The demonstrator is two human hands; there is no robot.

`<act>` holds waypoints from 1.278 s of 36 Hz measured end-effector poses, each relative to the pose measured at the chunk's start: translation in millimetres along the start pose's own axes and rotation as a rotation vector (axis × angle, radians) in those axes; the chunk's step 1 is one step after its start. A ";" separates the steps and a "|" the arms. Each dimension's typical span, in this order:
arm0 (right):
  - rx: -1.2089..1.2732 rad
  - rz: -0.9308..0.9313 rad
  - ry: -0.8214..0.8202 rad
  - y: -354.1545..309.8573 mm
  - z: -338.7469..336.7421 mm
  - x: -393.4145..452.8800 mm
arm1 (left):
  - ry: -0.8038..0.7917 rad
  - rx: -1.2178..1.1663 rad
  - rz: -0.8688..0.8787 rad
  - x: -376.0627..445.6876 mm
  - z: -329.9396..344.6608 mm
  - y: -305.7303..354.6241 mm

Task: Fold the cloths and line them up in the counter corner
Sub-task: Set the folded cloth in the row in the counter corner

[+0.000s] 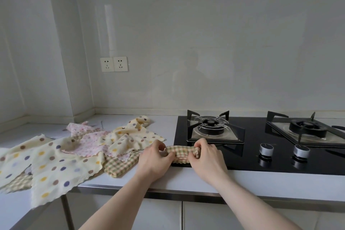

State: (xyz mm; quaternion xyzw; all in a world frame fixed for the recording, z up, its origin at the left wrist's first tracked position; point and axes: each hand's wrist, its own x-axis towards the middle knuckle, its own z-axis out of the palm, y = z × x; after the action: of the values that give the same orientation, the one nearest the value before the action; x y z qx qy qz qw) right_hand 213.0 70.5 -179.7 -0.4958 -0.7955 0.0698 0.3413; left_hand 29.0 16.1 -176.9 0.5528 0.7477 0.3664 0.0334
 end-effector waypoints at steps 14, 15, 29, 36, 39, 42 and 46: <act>0.033 0.015 -0.095 1.1 -3.3 -1.5 | -0.115 -0.200 0.044 -4.6 -6.8 -0.3; 0.059 0.017 -0.097 0.3 -4.9 -1.9 | -0.121 -0.225 0.041 -5.2 -7.9 -1.5; 0.315 0.157 -0.166 8.9 -3.0 0.8 | -0.252 -0.386 -0.054 -2.4 -11.8 5.5; 0.291 0.338 -0.276 -4.3 -16.7 9.5 | -0.281 -0.271 -0.203 5.7 -23.9 24.2; 0.460 0.448 -0.435 -13.5 -41.5 25.3 | -0.351 -0.310 -0.382 13.0 -35.2 43.2; 0.505 0.517 -0.520 -23.1 -81.5 37.8 | -0.419 -0.358 -0.488 19.4 -59.0 73.6; 0.574 0.584 -0.533 -38.5 -163.5 42.2 | -0.470 -0.382 -0.414 21.5 -112.4 129.9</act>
State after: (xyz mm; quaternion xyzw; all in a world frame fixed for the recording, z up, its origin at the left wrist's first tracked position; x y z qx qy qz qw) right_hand 272.9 49.4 -18.6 -0.5490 -0.6313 0.5039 0.2148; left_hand 73.7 -7.4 -11.4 0.4428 0.7337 0.3478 0.3803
